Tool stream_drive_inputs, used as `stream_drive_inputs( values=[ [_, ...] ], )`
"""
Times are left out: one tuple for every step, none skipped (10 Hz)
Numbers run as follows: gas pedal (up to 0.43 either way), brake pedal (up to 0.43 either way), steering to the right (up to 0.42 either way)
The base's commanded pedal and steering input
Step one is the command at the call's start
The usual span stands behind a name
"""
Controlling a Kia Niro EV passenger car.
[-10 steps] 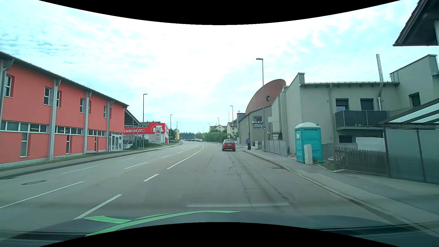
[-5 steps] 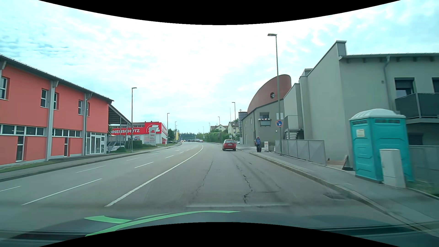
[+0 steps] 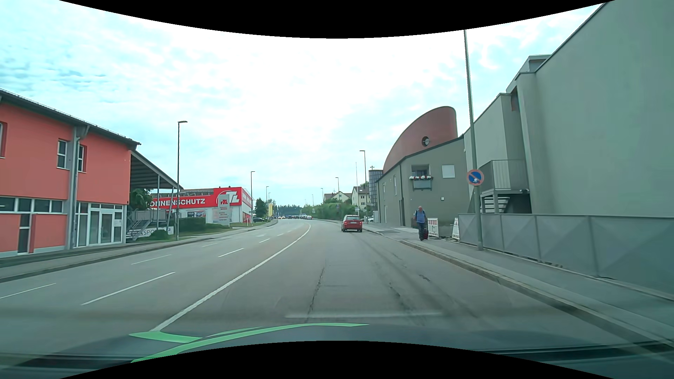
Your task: Follow the waypoints while adhering to traffic rules and regulations
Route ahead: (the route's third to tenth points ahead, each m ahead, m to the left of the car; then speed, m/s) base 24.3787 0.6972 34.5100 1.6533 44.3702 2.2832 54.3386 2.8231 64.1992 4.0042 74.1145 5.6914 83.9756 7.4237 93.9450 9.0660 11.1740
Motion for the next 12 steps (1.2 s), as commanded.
stream_drive_inputs(
  values=[
    [0.118,0.0,-0.007],
    [0.118,0.0,-0.007],
    [0.118,0.0,-0.008],
    [0.118,0.0,-0.008],
    [0.118,0.0,-0.008],
    [0.118,0.0,-0.008],
    [0.118,0.0,-0.009],
    [0.118,0.0,-0.011],
    [0.118,0.0,-0.013],
    [0.118,0.0,-0.013],
    [0.118,0.0,-0.013],
    [0.118,0.0,-0.014]
  ],
)
